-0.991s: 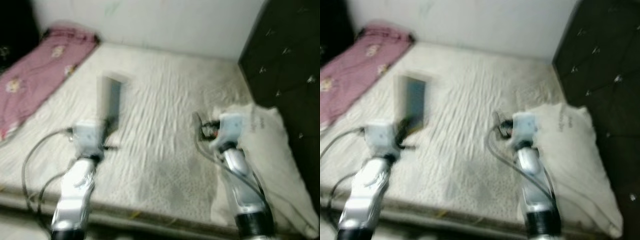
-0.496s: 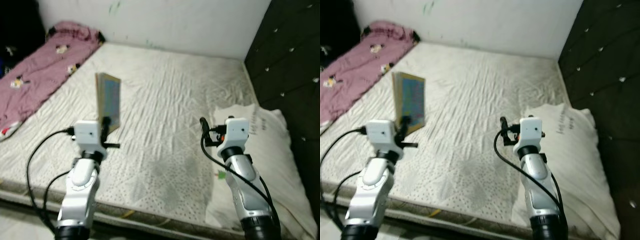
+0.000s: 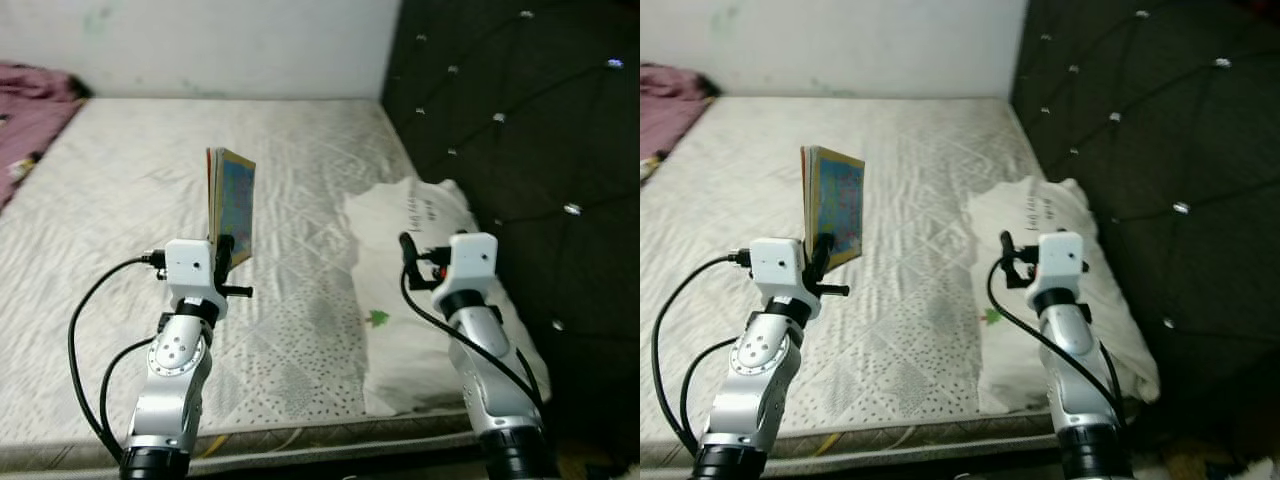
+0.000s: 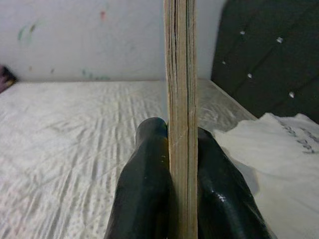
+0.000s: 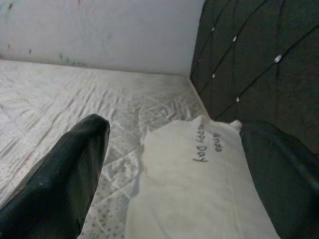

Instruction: Clean up the room

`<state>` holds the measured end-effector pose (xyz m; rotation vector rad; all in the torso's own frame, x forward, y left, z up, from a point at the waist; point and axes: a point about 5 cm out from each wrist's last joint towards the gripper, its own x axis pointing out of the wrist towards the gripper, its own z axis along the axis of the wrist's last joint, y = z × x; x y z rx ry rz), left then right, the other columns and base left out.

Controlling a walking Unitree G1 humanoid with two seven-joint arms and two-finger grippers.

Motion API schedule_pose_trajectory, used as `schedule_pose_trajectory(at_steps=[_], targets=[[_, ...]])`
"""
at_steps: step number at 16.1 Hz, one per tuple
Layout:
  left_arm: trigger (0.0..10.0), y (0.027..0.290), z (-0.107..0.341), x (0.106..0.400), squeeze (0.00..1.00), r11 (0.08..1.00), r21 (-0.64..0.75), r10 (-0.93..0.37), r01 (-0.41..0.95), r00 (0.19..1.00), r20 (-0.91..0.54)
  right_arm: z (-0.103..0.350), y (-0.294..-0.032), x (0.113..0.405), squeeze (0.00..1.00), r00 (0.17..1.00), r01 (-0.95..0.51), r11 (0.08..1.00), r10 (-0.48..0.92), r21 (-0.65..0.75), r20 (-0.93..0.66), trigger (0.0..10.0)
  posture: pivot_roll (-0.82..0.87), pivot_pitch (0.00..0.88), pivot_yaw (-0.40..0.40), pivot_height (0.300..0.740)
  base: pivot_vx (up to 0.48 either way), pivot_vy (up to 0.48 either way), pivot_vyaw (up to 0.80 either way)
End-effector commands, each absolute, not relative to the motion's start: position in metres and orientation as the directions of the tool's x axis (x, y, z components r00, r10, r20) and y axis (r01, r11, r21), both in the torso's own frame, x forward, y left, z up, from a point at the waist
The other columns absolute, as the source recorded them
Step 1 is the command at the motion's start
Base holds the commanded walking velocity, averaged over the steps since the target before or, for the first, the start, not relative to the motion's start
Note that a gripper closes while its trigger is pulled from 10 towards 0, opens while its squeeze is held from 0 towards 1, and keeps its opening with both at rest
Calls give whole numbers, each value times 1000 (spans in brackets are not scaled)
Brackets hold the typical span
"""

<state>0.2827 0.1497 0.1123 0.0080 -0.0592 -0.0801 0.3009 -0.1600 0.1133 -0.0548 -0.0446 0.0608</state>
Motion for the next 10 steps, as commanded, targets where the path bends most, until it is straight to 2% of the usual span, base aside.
schedule_pose_trajectory(at_steps=[1, 3, 5, 8, 9, 10], targets=[[10000, 151, 124, 287, 0, 997, 15, -74, 73, 990, 120, 115, -158, 303, 0, 998, -45, 998, 47, -45, 48, 10000, 40, 0, 5, 740, 0, 0, -800], [10000, 153, 126, 285, 0, 999, 8, -41, 41, 991, 128, 118, -157, 301, 0, 997, -52, 998, 54, -38, 56, 10000, 34, 0, 1, 740, 0, 0, -675], [10000, 148, 121, 282, 0, 999, 27, -21, 18, 995, 98, 115, -156, 299, 0, 997, -64, 997, 65, -41, 43, 10000, 37, 0, -4, 740, 0, 0, 0], [10000, 146, 119, 274, 0, 994, -4, -109, 110, 986, 124, 115, -157, 297, 0, 997, -48, 998, 51, -45, 52, 10000, 40, 0, -7, 740, 0, 0, 0], [10000, 151, 115, 272, 0, 994, 38, -104, 100, 986, 132, 114, -157, 295, 0, 998, -36, 998, 38, -44, 51, 10000, 37, 0, -3, 740, 0, 0, 0], [10000, 158, 118, 271, 0, 999, 20, -53, 51, 990, 133, 115, -158, 293, 0, 998, -31, 999, 33, -38, 53, 10000, 38, 0, 0, 740, 0, 0, 0]])
